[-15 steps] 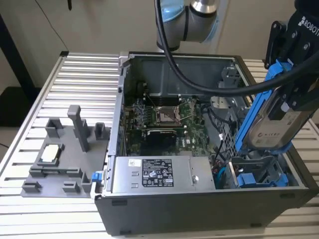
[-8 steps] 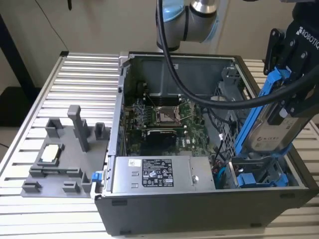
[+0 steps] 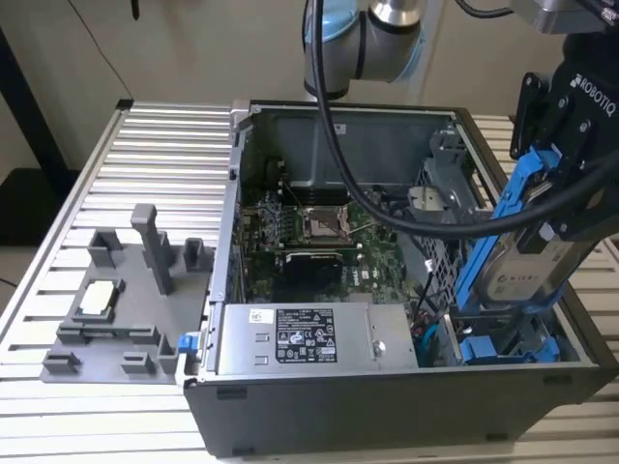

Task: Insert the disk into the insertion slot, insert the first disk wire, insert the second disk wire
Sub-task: 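Insert the disk into the insertion slot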

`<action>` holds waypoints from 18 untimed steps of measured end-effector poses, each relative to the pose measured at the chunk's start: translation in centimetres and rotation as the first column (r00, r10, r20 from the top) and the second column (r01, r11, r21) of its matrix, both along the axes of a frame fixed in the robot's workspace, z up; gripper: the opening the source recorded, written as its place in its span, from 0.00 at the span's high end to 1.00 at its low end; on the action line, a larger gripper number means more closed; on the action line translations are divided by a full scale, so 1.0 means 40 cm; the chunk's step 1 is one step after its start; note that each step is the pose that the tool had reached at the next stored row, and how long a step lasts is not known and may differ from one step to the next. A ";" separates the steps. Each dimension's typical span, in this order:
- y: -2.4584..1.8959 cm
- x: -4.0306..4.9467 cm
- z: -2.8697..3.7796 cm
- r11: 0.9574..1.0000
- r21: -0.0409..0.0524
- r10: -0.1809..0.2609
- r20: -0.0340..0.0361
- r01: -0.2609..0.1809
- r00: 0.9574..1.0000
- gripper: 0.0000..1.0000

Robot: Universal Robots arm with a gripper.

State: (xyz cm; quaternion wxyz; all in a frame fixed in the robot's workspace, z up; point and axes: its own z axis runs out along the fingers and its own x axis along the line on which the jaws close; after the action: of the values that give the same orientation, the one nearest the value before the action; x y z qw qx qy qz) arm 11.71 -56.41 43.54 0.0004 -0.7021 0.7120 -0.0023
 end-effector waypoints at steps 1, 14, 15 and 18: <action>0.000 0.001 -0.004 1.000 0.000 0.000 0.000 0.000 1.000 0.67; -0.009 0.008 -0.050 1.000 0.000 0.000 -0.003 0.000 1.000 0.67; -0.010 0.008 -0.053 1.000 0.000 0.000 -0.004 0.000 1.000 0.67; -0.012 0.010 -0.062 1.000 0.000 0.000 -0.005 0.000 1.000 0.67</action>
State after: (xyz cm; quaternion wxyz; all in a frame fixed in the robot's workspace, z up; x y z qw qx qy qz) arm 12.12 -56.91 41.07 -0.0015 -0.7022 0.7120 -0.0004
